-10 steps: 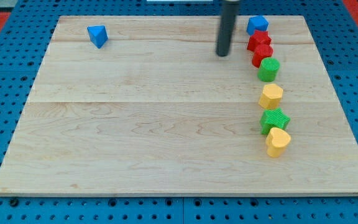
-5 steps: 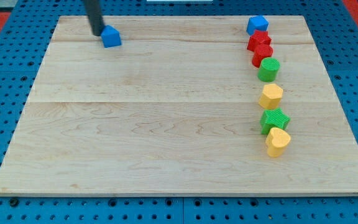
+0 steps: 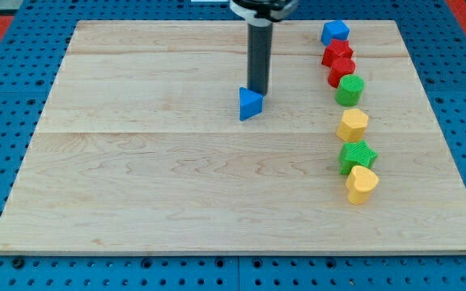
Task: Place the blue triangle to the bottom of the yellow heart
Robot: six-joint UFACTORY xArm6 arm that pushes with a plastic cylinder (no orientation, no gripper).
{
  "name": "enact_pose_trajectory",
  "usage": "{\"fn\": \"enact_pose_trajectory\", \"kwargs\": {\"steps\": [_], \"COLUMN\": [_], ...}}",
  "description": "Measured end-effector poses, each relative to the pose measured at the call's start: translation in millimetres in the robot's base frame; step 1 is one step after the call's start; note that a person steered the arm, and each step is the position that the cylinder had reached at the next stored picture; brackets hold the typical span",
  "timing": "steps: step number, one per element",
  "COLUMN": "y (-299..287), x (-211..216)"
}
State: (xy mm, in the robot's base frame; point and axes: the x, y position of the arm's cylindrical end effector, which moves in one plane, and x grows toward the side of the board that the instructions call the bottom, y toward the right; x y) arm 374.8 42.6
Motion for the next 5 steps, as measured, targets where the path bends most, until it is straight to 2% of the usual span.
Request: {"fn": "enact_pose_trajectory", "kwargs": {"steps": [1, 3, 4, 5], "y": [-11, -76, -110, -88], "x": [31, 28, 40, 67]}}
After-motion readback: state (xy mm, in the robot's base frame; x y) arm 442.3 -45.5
